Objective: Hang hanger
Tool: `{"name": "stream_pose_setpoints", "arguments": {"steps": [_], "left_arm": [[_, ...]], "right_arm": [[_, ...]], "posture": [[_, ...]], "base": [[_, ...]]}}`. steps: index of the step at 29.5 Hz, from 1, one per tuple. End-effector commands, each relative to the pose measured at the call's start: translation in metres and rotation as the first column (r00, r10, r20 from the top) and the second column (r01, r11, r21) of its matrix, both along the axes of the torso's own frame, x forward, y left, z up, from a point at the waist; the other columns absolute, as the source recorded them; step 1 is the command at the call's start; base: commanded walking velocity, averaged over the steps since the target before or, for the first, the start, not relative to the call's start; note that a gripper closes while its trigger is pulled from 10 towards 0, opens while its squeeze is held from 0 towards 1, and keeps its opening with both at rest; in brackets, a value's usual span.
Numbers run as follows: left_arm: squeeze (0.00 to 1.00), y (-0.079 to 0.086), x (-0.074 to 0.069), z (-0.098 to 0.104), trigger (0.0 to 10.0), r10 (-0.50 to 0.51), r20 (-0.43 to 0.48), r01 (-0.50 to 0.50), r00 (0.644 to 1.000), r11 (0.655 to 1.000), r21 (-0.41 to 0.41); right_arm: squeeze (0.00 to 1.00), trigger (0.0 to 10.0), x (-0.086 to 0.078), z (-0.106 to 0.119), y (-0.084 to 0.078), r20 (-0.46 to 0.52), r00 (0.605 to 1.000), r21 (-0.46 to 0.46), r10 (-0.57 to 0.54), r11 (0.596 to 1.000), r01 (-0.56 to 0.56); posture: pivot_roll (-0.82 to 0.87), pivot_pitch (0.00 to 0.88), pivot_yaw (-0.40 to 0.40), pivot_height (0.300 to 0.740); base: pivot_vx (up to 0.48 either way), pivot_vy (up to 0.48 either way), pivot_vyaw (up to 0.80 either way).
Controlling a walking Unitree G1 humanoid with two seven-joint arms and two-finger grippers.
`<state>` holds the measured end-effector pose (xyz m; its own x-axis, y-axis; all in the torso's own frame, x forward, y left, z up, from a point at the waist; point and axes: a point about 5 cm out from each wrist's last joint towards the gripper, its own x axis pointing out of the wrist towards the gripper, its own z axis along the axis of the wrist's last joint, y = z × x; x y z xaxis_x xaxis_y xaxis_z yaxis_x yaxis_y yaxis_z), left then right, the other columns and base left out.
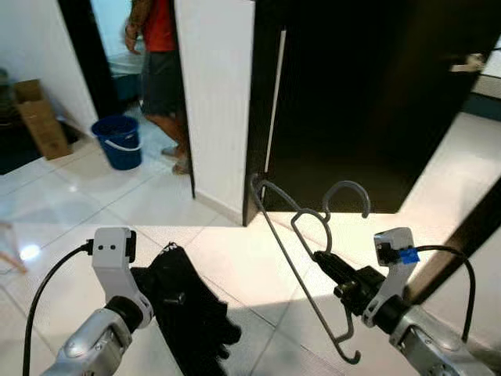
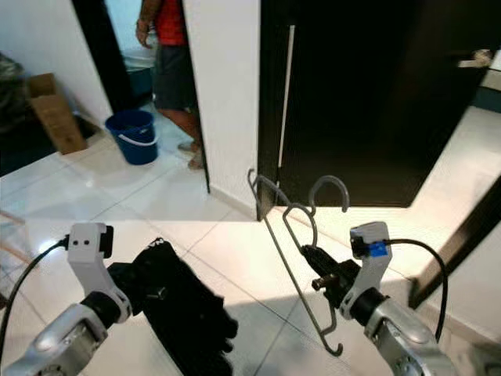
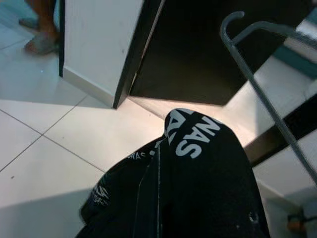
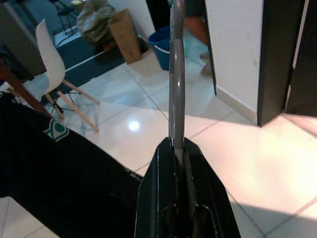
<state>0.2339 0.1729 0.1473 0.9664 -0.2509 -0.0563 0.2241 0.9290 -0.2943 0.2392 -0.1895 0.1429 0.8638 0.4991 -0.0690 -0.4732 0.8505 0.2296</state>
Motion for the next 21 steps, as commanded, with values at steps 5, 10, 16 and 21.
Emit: {"name": "stream_pose_setpoints", "arguments": {"steps": [5,10,16,21], "left_arm": [[0.0,0.0012,-0.0001,-0.0011,10.0,0.0,-0.004,0.0,1.0,1.0,-0.005],[0.0,0.0011,-0.0003,-0.0026,10.0,0.002,-0.008,-0.002,1.0,1.0,-0.015],[0.0,0.0007,-0.0008,-0.0067,10.0,-0.006,-0.015,0.005,1.0,1.0,-0.029],[0.0,0.001,-0.0007,-0.0061,10.0,-0.002,-0.01,0.002,1.0,1.0,-0.022]], "right_arm": [[0.0,10.0,0.0011,0.0018,0.0032,0.008,1.0,0.007,0.023,1.0,-0.023],[0.0,10.0,0.0008,0.0007,0.0028,0.007,1.0,0.008,0.025,1.0,-0.025],[0.0,10.0,-0.0008,-0.0029,0.0037,0.002,0.999,0.008,0.046,0.999,-0.046],[0.0,10.0,-0.0011,-0.0029,0.0041,0.002,0.999,0.009,0.052,0.999,-0.052]], "posture": [[-0.01,0.035,-0.074,0.74],[-0.01,0.02,-0.074,0.74],[-0.01,0.0,-0.072,0.74],[-0.01,0.0,-0.07,0.74]], "base": [[0.0,0.0,0.55],[0.0,0.0,0.55],[0.0,0.0,0.55],[0.0,0.0,0.55]]}}
